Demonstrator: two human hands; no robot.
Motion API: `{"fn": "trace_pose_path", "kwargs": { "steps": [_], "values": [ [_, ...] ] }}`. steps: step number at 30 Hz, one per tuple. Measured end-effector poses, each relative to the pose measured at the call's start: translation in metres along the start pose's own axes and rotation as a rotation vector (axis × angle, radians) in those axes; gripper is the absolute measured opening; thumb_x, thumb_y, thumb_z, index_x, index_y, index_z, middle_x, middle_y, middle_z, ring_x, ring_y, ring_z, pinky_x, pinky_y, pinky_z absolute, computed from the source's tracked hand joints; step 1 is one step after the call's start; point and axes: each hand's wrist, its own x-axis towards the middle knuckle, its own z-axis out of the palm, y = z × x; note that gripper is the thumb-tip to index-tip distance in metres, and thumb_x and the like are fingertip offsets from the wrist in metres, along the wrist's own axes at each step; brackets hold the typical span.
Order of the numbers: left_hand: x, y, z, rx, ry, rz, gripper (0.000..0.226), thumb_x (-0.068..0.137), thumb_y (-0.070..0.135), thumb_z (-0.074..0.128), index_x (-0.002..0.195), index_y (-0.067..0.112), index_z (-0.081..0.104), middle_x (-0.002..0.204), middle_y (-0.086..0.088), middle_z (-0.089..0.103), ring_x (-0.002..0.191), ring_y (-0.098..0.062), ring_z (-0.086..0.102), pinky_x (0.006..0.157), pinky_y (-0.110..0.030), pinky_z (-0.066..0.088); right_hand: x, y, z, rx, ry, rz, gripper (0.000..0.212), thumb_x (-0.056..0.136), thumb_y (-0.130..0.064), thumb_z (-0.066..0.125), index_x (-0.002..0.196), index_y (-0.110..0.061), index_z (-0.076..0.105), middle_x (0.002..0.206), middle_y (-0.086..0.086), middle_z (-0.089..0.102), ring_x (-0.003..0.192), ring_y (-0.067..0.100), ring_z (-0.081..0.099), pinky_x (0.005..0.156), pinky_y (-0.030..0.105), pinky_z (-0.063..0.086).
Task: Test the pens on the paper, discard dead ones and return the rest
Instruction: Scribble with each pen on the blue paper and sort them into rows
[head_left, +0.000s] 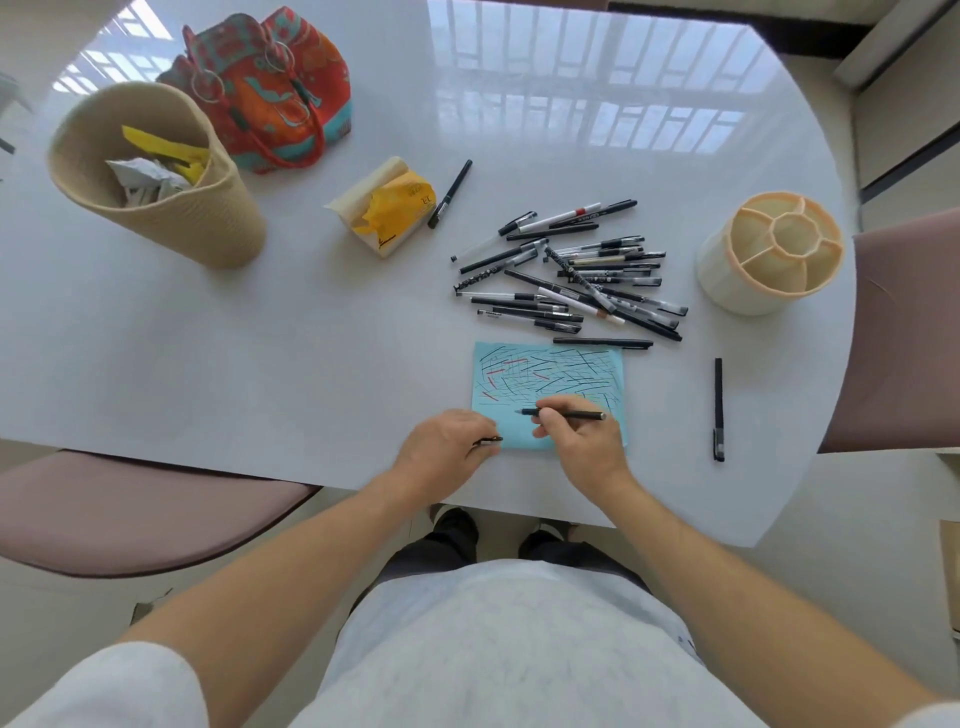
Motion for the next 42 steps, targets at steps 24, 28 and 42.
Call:
{"fn": "trace_pose_path", "kwargs": {
  "steps": [24,28,42],
  "values": [
    [0.006,0.001,0.005,-0.032,-0.032,-0.108,0.021,0.094,0.039,0.061,0.103,0.021,0.07,0.1,0.007,0.07,0.096,-0.012,0.059,0.078,-0.029,0.05,-0.003,0.002,-0.013,0.093,0.064,0.026,0.005,0.096,-0.008,0.062,0.092,-0.01,0.063,0.081,0.009,0.077,0.07,0.026,0.075,0.067,0.031,0.062],
    [0.011,0.011,0.004,-0.092,-0.03,-0.122,0.018,0.094,0.038,0.06,0.1,0.023,0.069,0.095,0.01,0.069,0.086,-0.01,0.057,0.074,-0.029,0.049,-0.01,-0.005,-0.02,0.264,-0.007,0.086,0.005,0.097,-0.001,0.061,0.093,0.001,0.063,0.084,0.023,0.074,0.077,0.029,0.075,0.067,0.034,0.062],
    [0.03,0.036,0.003,-0.132,-0.101,-0.146,0.014,0.092,0.044,0.062,0.099,0.033,0.067,0.085,0.017,0.068,0.073,-0.002,0.057,0.063,-0.021,0.047,-0.012,-0.01,-0.043,0.32,0.031,0.053,0.011,0.098,-0.005,0.063,0.088,-0.004,0.068,0.085,0.026,0.072,0.075,0.031,0.074,0.066,0.035,0.062]
  ]
}}
